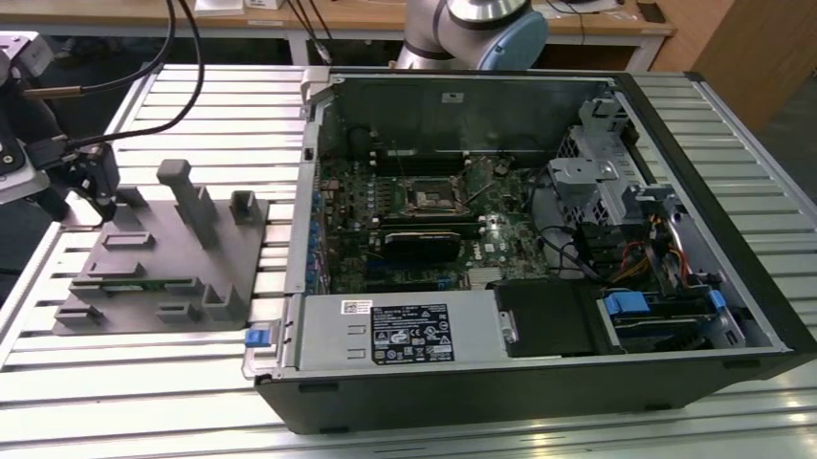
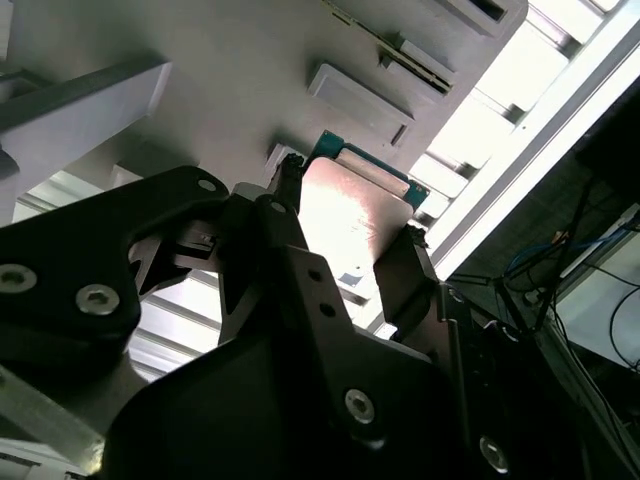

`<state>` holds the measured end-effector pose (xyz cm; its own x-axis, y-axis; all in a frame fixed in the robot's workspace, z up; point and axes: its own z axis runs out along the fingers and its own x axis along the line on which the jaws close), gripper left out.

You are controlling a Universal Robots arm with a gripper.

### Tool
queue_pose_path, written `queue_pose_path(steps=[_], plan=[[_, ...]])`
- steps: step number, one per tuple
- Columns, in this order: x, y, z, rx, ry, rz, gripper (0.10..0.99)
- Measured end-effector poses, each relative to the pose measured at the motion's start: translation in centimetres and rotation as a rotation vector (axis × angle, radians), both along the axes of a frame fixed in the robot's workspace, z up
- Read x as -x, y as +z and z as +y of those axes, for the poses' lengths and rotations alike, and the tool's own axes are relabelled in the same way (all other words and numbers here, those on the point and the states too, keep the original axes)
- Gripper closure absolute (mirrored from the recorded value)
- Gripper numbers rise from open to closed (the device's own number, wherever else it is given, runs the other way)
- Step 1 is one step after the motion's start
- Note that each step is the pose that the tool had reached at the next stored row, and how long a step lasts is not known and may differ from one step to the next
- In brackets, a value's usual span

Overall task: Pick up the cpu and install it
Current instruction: 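Pick up the cpu and move it towards the insertion slot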

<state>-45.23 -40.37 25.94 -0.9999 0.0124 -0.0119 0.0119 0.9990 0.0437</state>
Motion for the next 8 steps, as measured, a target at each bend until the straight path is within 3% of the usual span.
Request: queue_pose_path(steps=[8], plan=[[0.00, 0.72, 0.00, 0.000, 0.000, 0.0001, 0.545]])
